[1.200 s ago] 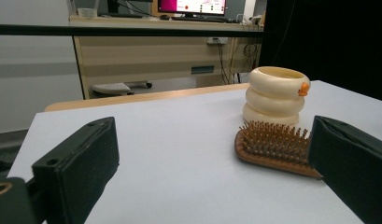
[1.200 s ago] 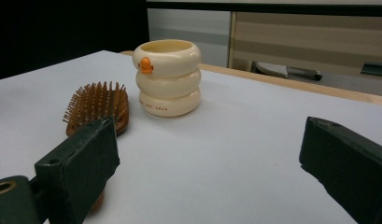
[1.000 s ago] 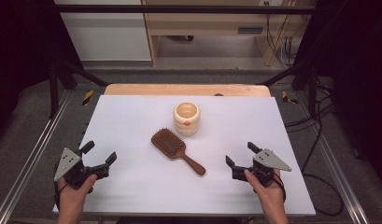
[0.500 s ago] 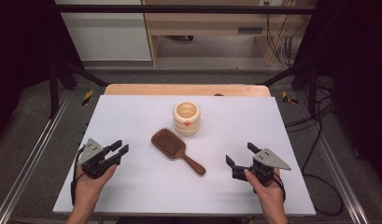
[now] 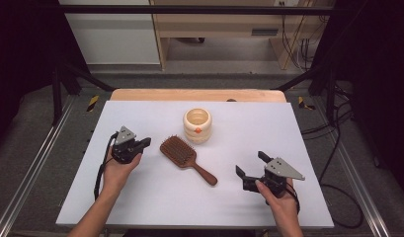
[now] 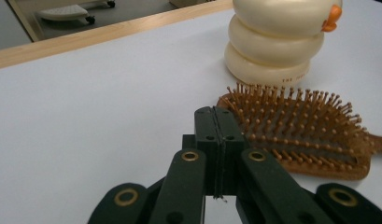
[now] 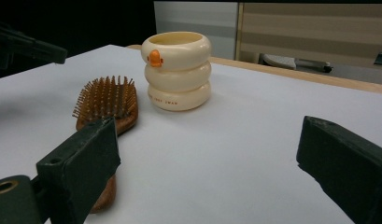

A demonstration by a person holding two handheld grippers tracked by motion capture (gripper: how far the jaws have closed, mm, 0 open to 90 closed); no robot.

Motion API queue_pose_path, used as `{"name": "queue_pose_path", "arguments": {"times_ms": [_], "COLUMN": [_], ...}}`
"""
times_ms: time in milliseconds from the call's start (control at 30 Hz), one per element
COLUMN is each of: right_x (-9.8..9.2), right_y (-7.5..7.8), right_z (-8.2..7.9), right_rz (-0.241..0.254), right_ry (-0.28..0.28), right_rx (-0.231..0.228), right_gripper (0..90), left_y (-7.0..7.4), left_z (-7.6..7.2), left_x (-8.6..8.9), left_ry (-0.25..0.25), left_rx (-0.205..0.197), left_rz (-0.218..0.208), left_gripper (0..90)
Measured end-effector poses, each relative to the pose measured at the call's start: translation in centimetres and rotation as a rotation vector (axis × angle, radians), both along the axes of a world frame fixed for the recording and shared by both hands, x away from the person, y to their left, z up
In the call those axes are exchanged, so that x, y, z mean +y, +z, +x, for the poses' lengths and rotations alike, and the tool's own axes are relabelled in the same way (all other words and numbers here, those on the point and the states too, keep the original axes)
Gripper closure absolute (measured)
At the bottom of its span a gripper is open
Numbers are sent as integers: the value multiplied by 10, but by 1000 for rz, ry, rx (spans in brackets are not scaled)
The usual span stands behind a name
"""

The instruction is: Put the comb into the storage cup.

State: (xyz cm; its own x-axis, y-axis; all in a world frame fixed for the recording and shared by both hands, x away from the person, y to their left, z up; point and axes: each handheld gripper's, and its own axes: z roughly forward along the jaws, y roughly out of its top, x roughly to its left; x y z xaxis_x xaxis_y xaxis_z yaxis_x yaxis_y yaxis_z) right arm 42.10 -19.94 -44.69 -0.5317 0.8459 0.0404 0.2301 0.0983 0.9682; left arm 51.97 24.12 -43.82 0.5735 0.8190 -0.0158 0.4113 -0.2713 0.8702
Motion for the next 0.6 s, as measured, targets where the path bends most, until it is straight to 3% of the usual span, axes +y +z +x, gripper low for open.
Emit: {"name": "queue_pose_path", "arguments": {"times_ms": [233, 600], "right_x": [0, 1], "right_y": [0, 1], "right_z": [0, 0], "right_rz": [3, 3], "right_ry": [0, 11], "right_rx": [2, 5], "right_gripper": [62, 62], "left_y": [-7, -19], "left_z": [19, 41], "left_x": [-11, -23], "left_ry": [0, -13], "left_rx": [36, 72], "left_rz": [-19, 34], "left_gripper": [900, 900]}}
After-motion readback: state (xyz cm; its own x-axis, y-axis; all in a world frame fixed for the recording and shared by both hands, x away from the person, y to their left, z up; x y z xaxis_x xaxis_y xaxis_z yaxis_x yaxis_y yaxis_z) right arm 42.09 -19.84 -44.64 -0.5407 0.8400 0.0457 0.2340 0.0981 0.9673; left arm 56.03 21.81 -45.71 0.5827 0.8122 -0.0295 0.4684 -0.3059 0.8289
